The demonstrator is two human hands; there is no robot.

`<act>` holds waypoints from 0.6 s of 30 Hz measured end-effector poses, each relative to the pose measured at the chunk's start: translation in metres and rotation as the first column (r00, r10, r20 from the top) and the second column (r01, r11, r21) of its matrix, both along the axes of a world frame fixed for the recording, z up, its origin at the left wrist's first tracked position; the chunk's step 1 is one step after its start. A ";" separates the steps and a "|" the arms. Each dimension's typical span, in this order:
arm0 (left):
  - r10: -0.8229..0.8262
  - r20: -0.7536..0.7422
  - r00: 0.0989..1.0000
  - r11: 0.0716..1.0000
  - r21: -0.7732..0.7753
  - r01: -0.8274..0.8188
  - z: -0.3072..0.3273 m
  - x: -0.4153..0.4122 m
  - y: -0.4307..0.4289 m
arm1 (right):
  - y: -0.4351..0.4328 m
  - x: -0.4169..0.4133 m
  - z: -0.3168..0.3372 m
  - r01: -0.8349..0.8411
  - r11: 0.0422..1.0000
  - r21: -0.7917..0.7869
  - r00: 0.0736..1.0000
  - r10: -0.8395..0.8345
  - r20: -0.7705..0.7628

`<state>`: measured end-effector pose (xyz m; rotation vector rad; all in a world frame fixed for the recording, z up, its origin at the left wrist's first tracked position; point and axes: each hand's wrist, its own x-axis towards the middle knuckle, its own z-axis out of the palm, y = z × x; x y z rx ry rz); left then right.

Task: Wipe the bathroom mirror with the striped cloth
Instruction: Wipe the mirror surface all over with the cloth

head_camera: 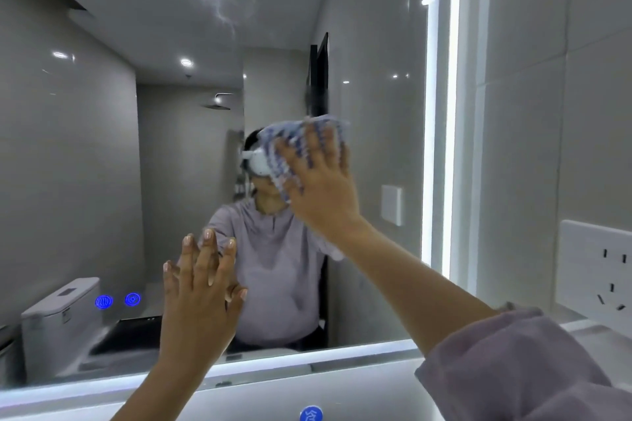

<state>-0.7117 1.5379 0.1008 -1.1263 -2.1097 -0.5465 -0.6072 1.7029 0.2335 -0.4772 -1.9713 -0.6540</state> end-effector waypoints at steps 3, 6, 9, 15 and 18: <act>0.000 0.017 1.000 1.000 -0.012 0.000 0.000 0.001 0.000 | -0.006 -0.005 -0.006 -0.035 0.998 0.048 0.993 0.030 0.111; -0.003 0.022 1.000 1.000 -0.005 0.003 -0.001 0.000 -0.001 | 0.012 0.012 0.005 -0.004 0.999 0.054 0.997 0.000 0.077; -0.003 0.023 1.000 1.000 0.004 0.003 -0.002 0.000 -0.001 | 0.037 0.032 0.021 0.031 0.998 -0.054 0.999 -0.032 -0.009; 0.000 -0.034 0.999 1.000 0.021 0.001 -0.002 -0.001 -0.002 | 0.081 0.072 0.042 0.034 0.938 -0.345 0.940 -0.147 -0.309; 0.010 -0.064 0.998 0.999 0.033 -0.008 -0.003 -0.003 -0.001 | 0.080 0.068 0.046 0.011 0.915 -0.404 0.893 -0.191 -0.408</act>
